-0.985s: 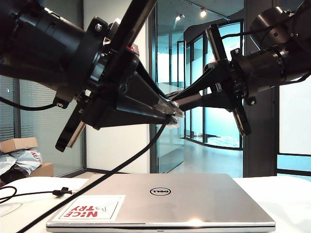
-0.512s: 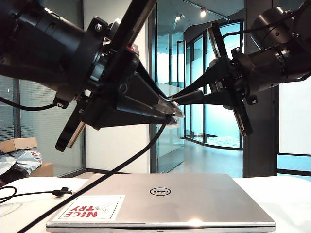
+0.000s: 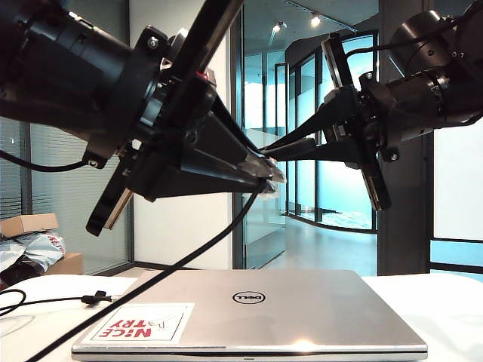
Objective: Pick up the charging cable and the phone, plug the charging cable into the charging port on the phone, and finally place them back on the table.
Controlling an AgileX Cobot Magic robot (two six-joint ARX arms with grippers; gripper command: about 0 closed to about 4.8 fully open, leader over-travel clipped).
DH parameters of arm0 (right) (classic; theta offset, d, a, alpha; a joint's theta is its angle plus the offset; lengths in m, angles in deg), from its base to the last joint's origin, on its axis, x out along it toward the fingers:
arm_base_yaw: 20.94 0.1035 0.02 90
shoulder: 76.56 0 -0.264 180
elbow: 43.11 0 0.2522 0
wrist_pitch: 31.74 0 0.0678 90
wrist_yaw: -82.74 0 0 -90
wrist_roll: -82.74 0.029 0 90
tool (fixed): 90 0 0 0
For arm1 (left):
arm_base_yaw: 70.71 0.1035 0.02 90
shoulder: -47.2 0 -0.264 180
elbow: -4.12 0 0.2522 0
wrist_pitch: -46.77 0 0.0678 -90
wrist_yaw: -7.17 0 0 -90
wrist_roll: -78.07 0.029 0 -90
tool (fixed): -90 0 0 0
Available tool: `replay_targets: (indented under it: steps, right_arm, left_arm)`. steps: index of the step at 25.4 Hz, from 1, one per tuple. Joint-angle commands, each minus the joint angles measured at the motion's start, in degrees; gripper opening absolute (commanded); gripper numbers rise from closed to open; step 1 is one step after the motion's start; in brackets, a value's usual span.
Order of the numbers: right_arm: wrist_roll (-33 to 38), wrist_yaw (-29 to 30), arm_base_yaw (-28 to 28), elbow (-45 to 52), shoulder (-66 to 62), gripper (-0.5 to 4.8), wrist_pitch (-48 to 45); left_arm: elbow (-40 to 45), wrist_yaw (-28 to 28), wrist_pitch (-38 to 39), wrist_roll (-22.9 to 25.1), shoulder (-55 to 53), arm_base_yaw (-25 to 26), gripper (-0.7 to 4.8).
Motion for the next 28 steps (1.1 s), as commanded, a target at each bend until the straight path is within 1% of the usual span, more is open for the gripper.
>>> replay_targets:
  steps: [1,7,13,19,22,28]
  right_arm:
    - [0.0,2.3,0.1,-0.4,0.4,-0.06,-1.7]
    - [-0.4,2.4,0.1,-0.4,0.4,-0.06,-1.6]
    - [-2.5,2.3,0.1,-0.4,0.4,-0.06,0.9]
    - [-2.6,1.8,0.1,-0.4,0.4,-0.06,0.6]
    - [-2.6,0.5,0.6,-0.4,0.4,-0.06,0.5]
    - [-2.6,-0.9,2.3,-0.4,0.4,-0.06,-2.9]
  left_arm:
    - [-0.1,0.3,-0.9,0.0,0.2,0.2,-0.06]
    - [-0.1,0.3,-1.0,0.0,0.2,1.1,-0.06]
    - [-0.1,0.3,-1.0,0.0,0.2,2.3,-0.06]
    - [-0.1,0.3,-1.0,0.1,0.2,2.2,-0.06]
    - [-0.1,0.3,-1.0,0.1,0.2,2.2,-0.06]
    - [-0.1,0.3,-1.0,0.1,0.2,2.2,-0.06]
